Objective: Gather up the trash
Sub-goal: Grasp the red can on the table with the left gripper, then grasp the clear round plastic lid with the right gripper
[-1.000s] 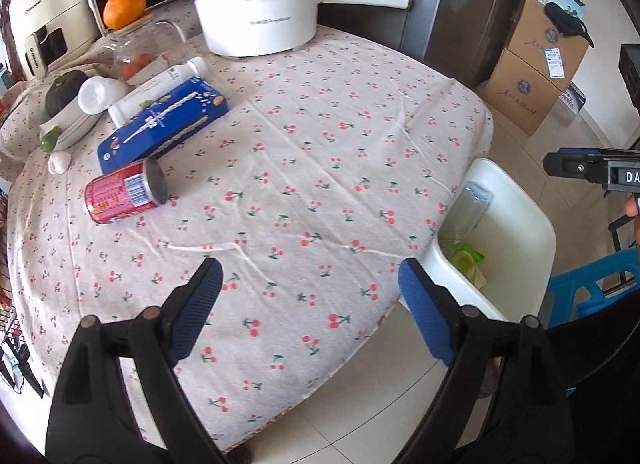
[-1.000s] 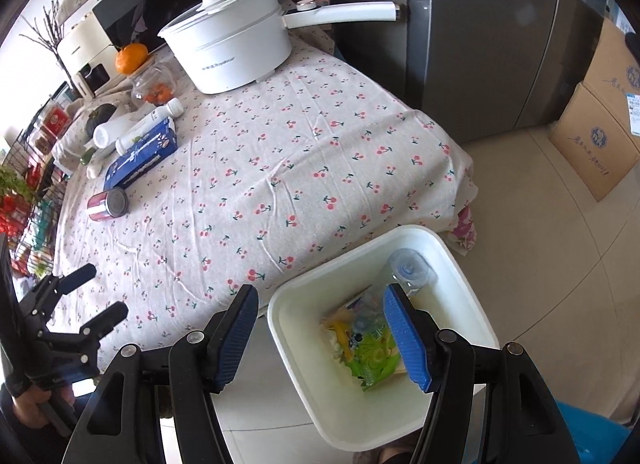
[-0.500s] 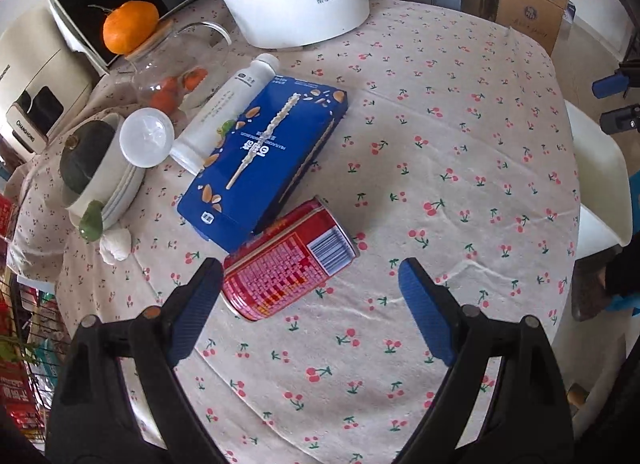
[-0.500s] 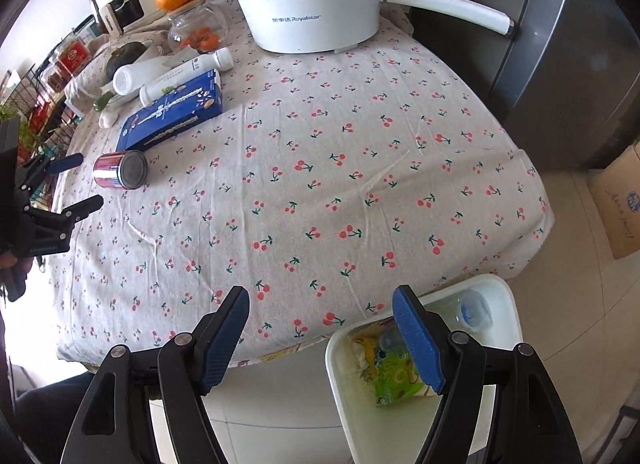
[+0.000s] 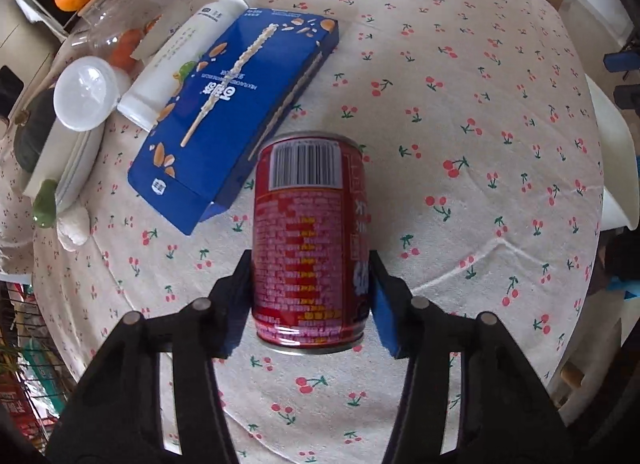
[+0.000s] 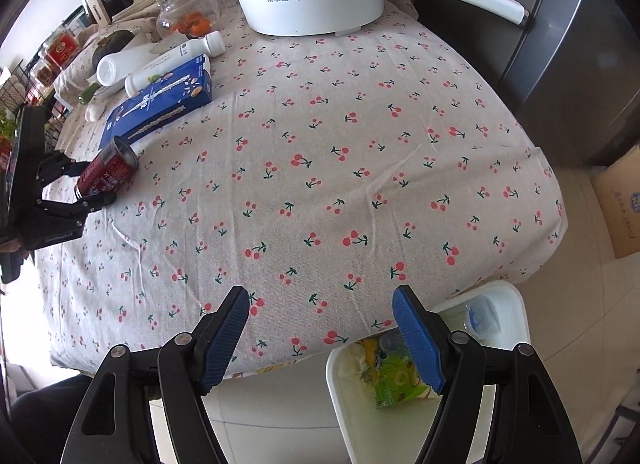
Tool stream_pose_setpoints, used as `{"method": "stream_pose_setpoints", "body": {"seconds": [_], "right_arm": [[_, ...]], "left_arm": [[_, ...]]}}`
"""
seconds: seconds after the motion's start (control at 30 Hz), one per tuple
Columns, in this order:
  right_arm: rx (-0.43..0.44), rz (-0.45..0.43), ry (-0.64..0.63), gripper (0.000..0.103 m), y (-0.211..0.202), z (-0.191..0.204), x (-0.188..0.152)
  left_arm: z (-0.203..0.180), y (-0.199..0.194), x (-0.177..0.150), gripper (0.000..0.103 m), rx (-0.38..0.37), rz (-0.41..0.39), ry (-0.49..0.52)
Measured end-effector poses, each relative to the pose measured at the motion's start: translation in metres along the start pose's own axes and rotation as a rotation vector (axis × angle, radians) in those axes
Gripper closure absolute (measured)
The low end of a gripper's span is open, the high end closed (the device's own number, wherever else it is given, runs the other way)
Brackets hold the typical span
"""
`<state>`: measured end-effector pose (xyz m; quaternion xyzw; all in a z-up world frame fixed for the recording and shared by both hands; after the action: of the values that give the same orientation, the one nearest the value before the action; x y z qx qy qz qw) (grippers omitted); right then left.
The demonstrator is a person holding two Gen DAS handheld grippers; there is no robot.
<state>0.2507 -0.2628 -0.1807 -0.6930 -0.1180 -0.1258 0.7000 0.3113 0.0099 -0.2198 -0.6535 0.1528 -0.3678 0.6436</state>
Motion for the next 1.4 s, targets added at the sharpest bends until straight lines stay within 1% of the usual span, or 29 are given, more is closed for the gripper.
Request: {"method": "stream_pose_setpoints", "body": {"seconds": [0.07,0.13,0.2,0.27,0.37,0.43,0.57,0.67,0.73,0.83,0.93,1.0,1.07,1.13,1.23,1.27,1.33,1.37,1.4], "right_arm": [[0.013,0.007,0.026,0.027,0.002,0.0,0.0],[0.036,0.014,0.053,0.027,0.002,0.003,0.001],[0.056,0.011,0.066,0.027,-0.001,0.009,0.005],[0.067,-0.003,0.052,0.027,-0.005,0.021,0.014],[0.064,-0.025,0.023,0.027,-0.011,0.047,0.035],[0.088,-0.03,0.013,0.027,-0.015,0.071,0.053],[0.138,-0.039,-0.006,0.027,-0.024,0.13,0.1],[0.151,-0.053,-0.038,0.027,-0.031,0.177,0.139],[0.168,-0.057,-0.056,0.027,-0.031,0.209,0.165],[0.205,-0.069,-0.057,0.026,-0.024,0.253,0.202],[0.22,-0.071,-0.046,0.025,-0.004,0.287,0.228],[0.202,-0.055,-0.035,0.025,0.015,0.3,0.24],[0.195,-0.039,-0.006,0.025,0.034,0.306,0.248],[0.214,-0.033,0.036,0.025,0.047,0.309,0.256],[0.215,-0.015,0.09,0.026,0.065,0.306,0.262],[0.22,-0.004,0.104,0.027,0.07,0.306,0.262],[0.251,0.008,0.128,0.041,0.077,0.306,0.262],[0.277,0.01,0.131,0.05,0.079,0.309,0.263],[0.282,0.0,0.136,0.05,0.078,0.307,0.262]], "left_arm": [[-0.007,-0.009,-0.004,0.049,-0.041,-0.024,-0.076],[-0.013,-0.026,-0.009,0.049,-0.068,-0.085,-0.161],[-0.013,-0.046,-0.017,0.049,-0.103,-0.142,-0.275],[-0.009,-0.067,-0.028,0.049,-0.133,-0.177,-0.383],[0.008,-0.1,-0.043,0.049,-0.135,-0.233,-0.48],[0.027,-0.113,-0.058,0.049,-0.109,-0.253,-0.54],[0.072,-0.119,-0.085,0.049,-0.073,-0.278,-0.654],[0.1,-0.109,-0.099,0.049,-0.062,-0.319,-0.723],[0.113,-0.1,-0.105,0.049,-0.053,-0.304,-0.752],[0.134,-0.094,-0.117,0.049,-0.074,-0.324,-0.835],[0.148,-0.099,-0.131,0.049,-0.072,-0.337,-0.876],[0.155,-0.099,-0.135,0.049,-0.08,-0.342,-0.902],[0.157,-0.101,-0.139,0.049,-0.081,-0.347,-0.915],[0.157,-0.099,-0.14,0.049,-0.078,-0.344,-0.911],[0.154,-0.094,-0.14,0.049,-0.078,-0.331,-0.904],[0.153,-0.093,-0.14,0.049,-0.08,-0.329,-0.905],[0.151,-0.094,-0.139,0.049,-0.078,-0.328,-0.905],[0.15,-0.095,-0.139,0.049,-0.076,-0.329,-0.906],[0.149,-0.096,-0.139,0.049,-0.076,-0.33,-0.906]]}}
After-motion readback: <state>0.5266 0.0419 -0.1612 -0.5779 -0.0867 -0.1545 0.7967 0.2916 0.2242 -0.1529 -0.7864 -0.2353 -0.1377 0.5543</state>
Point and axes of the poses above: each gripper's, at about its wrist camera, not at the fingertips, and y roughly the way its jaws point, z to its left, x to its top, the point moved 9 cm from there along y, roughly the way its jaws point, and after that the axes turned 4 degrees about -x, right-handed, at the moved point
